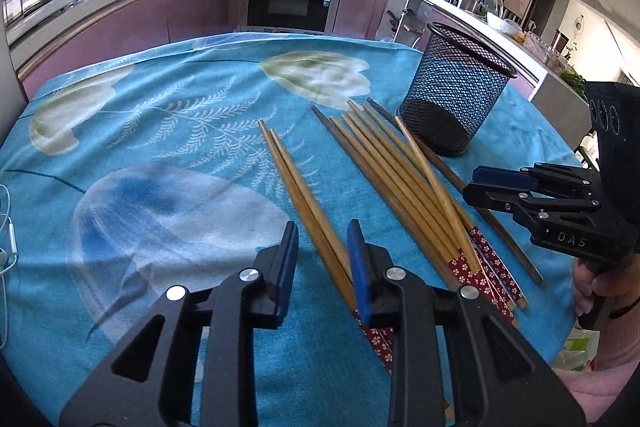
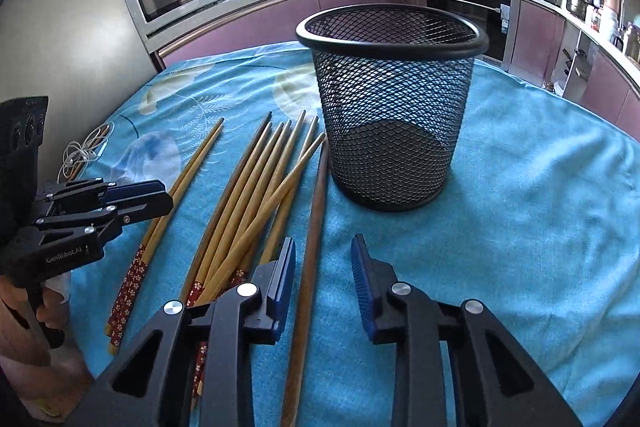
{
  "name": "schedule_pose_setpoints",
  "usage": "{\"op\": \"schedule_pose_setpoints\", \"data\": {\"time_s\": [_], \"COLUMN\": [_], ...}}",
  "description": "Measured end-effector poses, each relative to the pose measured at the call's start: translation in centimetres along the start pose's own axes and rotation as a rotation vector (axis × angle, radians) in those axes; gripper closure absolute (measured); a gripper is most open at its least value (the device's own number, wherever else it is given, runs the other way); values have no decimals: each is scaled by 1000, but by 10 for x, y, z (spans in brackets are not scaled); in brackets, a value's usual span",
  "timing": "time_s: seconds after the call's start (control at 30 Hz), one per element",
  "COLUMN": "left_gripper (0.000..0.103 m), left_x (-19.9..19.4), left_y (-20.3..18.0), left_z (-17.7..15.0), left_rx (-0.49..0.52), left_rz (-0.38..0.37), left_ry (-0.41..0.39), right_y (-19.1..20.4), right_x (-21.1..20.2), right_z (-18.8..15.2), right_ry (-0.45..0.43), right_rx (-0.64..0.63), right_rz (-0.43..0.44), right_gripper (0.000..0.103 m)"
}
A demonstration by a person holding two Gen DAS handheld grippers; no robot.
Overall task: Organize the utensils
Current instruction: 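Lower the left tool onto one wooden chopstick while the right tool closes on another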
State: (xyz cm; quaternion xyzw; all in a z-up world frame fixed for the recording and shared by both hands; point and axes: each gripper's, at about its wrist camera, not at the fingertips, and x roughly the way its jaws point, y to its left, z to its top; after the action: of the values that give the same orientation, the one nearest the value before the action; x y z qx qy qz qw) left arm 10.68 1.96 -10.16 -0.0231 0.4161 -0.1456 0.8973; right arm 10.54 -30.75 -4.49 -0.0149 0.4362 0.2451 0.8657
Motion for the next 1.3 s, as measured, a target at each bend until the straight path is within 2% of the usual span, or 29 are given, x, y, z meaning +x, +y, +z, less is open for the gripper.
{"op": "schedule_pose_setpoints", "data": {"time_s": [0.13,0.23,0.43,0.47,0.53,0.7,1.0,1.3], "left_gripper": [78,78,78,78,78,78,78,82], "left_x": [1,1,0,1,0,1,-2,-7], "left_y": [-2,-4,-2,-1,0,0,4,14], "left_z": [-3,-2,-4,-5,-5,-4,-6,-7], "left_rx": [2,9,5,5,2,3,-1,-23], "left_rz": [-20,-15,-23,-23,-26,-27,-45,-68], "left_ry": [9,9,9,9,8,9,19,33], "right_y": [11,23,24,22,19,9,-2,9], "right_x": [-5,1,12,13,16,12,8,14], "right_z": [1,3,8,7,4,3,2,2], "right_ry": [11,36,66,74,85,72,72,98], "right_rx": [5,-12,33,47,65,108,118,41], "right_rz": [111,134,117,117,118,152,152,87], "right_gripper": [74,74,75,77,87,96,98,95]}}
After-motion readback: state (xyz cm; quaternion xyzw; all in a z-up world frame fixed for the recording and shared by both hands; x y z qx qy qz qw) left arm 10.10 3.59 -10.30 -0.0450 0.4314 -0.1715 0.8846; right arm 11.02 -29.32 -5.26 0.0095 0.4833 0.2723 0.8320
